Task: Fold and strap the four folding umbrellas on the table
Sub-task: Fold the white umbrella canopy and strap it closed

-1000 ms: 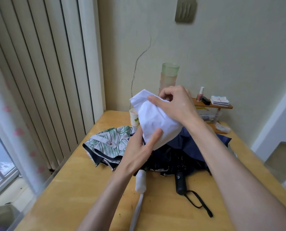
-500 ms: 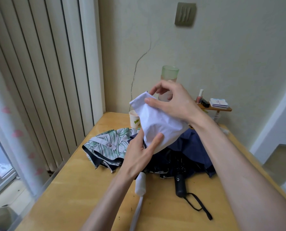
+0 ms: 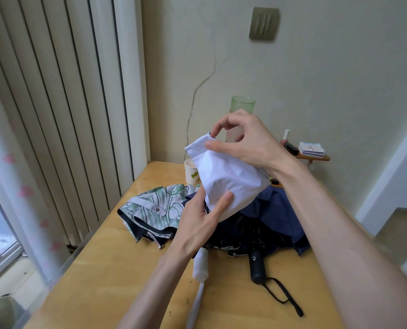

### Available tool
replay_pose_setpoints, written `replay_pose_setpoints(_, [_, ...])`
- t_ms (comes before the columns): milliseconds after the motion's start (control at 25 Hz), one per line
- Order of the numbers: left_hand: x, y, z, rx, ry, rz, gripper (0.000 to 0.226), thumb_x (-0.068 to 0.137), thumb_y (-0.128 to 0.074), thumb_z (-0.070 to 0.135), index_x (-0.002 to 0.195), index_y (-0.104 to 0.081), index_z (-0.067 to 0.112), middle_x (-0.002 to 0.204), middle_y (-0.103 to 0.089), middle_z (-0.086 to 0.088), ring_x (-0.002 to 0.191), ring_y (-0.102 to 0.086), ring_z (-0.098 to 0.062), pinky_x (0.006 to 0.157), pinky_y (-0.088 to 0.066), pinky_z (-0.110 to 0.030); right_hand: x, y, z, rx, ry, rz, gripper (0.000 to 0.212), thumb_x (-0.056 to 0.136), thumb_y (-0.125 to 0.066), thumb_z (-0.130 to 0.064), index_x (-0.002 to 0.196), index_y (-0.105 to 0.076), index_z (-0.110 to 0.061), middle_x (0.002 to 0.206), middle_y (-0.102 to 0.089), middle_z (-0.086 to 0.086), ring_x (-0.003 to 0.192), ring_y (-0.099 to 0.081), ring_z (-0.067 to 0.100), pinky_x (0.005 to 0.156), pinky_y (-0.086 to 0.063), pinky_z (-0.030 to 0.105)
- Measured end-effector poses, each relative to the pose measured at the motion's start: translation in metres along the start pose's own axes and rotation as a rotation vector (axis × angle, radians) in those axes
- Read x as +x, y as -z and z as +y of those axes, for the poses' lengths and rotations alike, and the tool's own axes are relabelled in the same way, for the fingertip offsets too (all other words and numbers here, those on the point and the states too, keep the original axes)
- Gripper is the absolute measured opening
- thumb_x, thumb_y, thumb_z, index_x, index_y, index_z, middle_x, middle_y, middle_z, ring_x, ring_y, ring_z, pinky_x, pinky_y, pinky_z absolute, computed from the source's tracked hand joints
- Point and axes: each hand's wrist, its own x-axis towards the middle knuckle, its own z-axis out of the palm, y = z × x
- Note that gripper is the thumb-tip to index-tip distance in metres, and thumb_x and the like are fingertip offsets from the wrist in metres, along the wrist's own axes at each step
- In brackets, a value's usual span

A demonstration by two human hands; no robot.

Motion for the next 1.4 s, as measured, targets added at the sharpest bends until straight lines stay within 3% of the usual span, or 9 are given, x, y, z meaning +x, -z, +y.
replay_pose_setpoints(320, [0.002,0.0,-0.003,0.034,-0.004,0.015,0.04,0.093,-0.057,0.073,0.107,-0.064,0.036,0.096,-0.071,0.011,0.091,-0.066,-0.023,0.083,-0.055,-0.052,0.002,-0.003,-0.006,-0.097,-0.045,-0.018,0.015,0.083,-0.088,-0.036,0.084,-0.073,-0.04,0.103,-0.056,-0.013,0.103,-0.058,0.007,0.097,-0.044,0.031])
replay_pose_setpoints(480, [0.002,0.0,-0.004,0.041,-0.002,0.012,0.043,0.093,-0.058,0.074,0.107,-0.064,0.034,0.093,-0.071,0.007,0.087,-0.065,-0.027,0.082,-0.055,-0.054,-0.001,-0.001,-0.008,-0.252,-0.081,-0.043,0.011,0.086,-0.083,-0.035,0.095,-0.078,-0.033,0.105,-0.058,-0.008,0.105,-0.057,0.009,0.095,-0.045,0.031])
replay_pose_setpoints(720, [0.002,0.0,-0.004,0.069,-0.016,0.019,0.038,0.092,-0.058,0.073,0.11,-0.063,0.04,0.093,-0.072,0.012,0.083,-0.066,-0.02,0.078,-0.055,-0.048,0.001,-0.001,-0.009,-0.368,-0.324,-0.09,0.024,0.091,-0.076,-0.045,0.102,-0.078,-0.025,0.1,-0.068,-0.003,0.1,-0.06,0.016,0.08,-0.047,0.031])
replay_pose_setpoints(840, [0.002,0.001,-0.005,0.123,-0.041,0.016,0.041,0.091,-0.056,0.074,0.114,-0.061,0.041,0.089,-0.071,0.015,0.073,-0.06,-0.013,0.07,-0.052,-0.036,0.006,-0.003,-0.007,-0.356,-0.411,-0.081,0.037,0.09,-0.076,-0.048,0.091,-0.08,-0.011,0.091,-0.076,0.008,0.091,-0.066,0.019,0.074,-0.048,0.031])
replay_pose_setpoints(920, [0.001,0.001,-0.003,0.166,-0.063,0.02,0.038,0.09,-0.055,0.075,0.111,-0.057,0.044,0.082,-0.066,0.021,0.067,-0.053,-0.007,0.061,-0.041,-0.023,0.01,-0.004,-0.004,-0.384,-0.501,-0.079,0.047,0.087,-0.077,-0.053,0.084,-0.075,-0.006,0.084,-0.072,0.009,0.086,-0.066,0.025,0.071,-0.047,0.033])
replay_pose_setpoints(1040, [0.001,-0.001,-0.003,0.213,-0.083,0.029,0.028,0.093,-0.059,0.071,0.107,-0.051,0.047,0.076,-0.06,0.027,0.065,-0.052,-0.005,0.059,-0.035,-0.019,0.012,-0.007,-0.003,-0.278,-0.607,-0.139,0.043,0.082,-0.084,-0.049,0.076,-0.067,-0.01,0.073,-0.062,0.005,0.072,-0.061,0.026,0.067,-0.046,0.031])
replay_pose_setpoints(1200, [0.001,-0.002,-0.007,0.215,-0.095,0.033,0.036,0.094,-0.057,0.072,0.116,-0.056,0.043,0.08,-0.062,0.028,0.068,-0.055,-0.004,0.06,-0.036,-0.018,0.009,-0.009,-0.006,0.048,-0.669,-0.055,0.025,0.084,-0.089,-0.024,0.101,-0.08,-0.007,0.1,-0.077,0.009,0.085,-0.07,0.022,0.083,-0.057,0.031])
replay_pose_setpoints(1320, [0.001,0.0,-0.007,0.202,-0.1,0.039,0.039,0.093,-0.056,0.075,0.119,-0.056,0.046,0.086,-0.066,0.028,0.073,-0.059,-0.003,0.062,-0.039,-0.016,0.008,-0.011,0.006,-0.172,-0.623,-0.044,0.032,0.078,-0.088,-0.05,0.085,-0.082,-0.019,0.096,-0.079,0.002,0.106,-0.07,0.028,0.106,-0.05,0.043])
replay_pose_setpoints(1400, [0.001,0.0,-0.005,0.199,-0.096,0.037,0.036,0.093,-0.056,0.071,0.118,-0.056,0.046,0.081,-0.065,0.03,0.071,-0.058,-0.002,0.061,-0.038,-0.015,0.007,-0.012,0.009,-0.391,-0.597,-0.031,0.04,0.076,-0.083,-0.064,0.081,-0.081,-0.024,0.097,-0.077,0.0,0.113,-0.061,0.028,0.11,-0.038,0.043])
